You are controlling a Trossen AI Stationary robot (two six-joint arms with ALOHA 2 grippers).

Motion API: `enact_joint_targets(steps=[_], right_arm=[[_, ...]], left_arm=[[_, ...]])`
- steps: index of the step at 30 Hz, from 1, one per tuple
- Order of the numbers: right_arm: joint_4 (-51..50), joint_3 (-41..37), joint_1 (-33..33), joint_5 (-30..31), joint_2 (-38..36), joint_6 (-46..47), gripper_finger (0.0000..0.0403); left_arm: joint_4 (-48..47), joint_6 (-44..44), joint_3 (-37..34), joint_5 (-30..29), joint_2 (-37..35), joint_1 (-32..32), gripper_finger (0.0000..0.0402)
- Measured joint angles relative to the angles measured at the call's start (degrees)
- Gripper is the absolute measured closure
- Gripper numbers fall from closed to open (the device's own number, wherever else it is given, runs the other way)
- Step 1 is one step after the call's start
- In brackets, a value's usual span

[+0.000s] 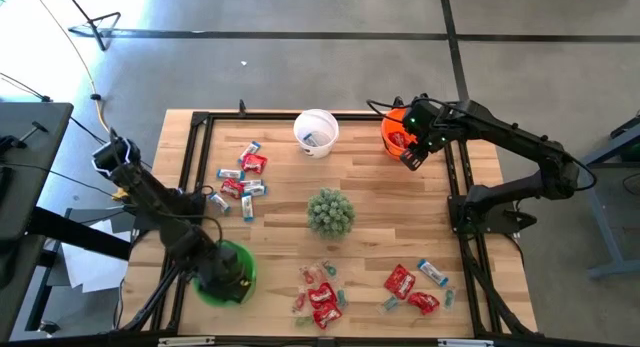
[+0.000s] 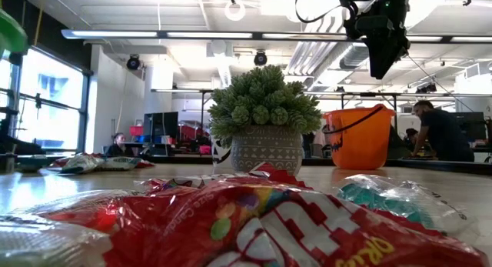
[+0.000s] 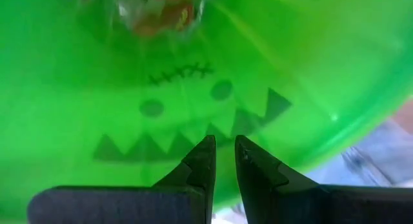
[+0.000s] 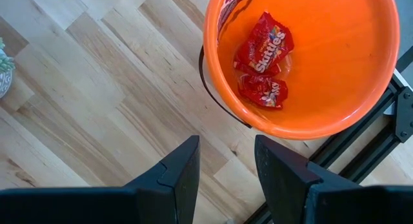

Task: Sort candy
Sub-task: Move the green bucket to the bottom left of the table, then put the white chocolate into the white bucket

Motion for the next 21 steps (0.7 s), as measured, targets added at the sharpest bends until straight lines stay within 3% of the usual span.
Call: enact_joint_targets(steps=[7,11,15,21], right_arm=[[0.01,-0.02,-0.02,0.0,0.02,0.15,0.0258],[0.91,-0.02,0.0,0.0,0.0,0.72,0.0258],[2.08,0.0,-0.02,0.0,0.01,1.52,0.0258],[2.12,-0.02,-0.02,-0.42,0.01,1.54,0.0258]], left_arm=[[6.76,-10.19,0.04,0.79,0.0,-6.34,0.0358],[5.1,-12.69,0.09,-0.65,0.0,-7.66,0.0358],[3.31,-9.87,1.68,-9.46,-0.02,-6.5,0.0358],[-1.23,-1.96,7.15,-14.55,-0.02,-4.49,0.0358]])
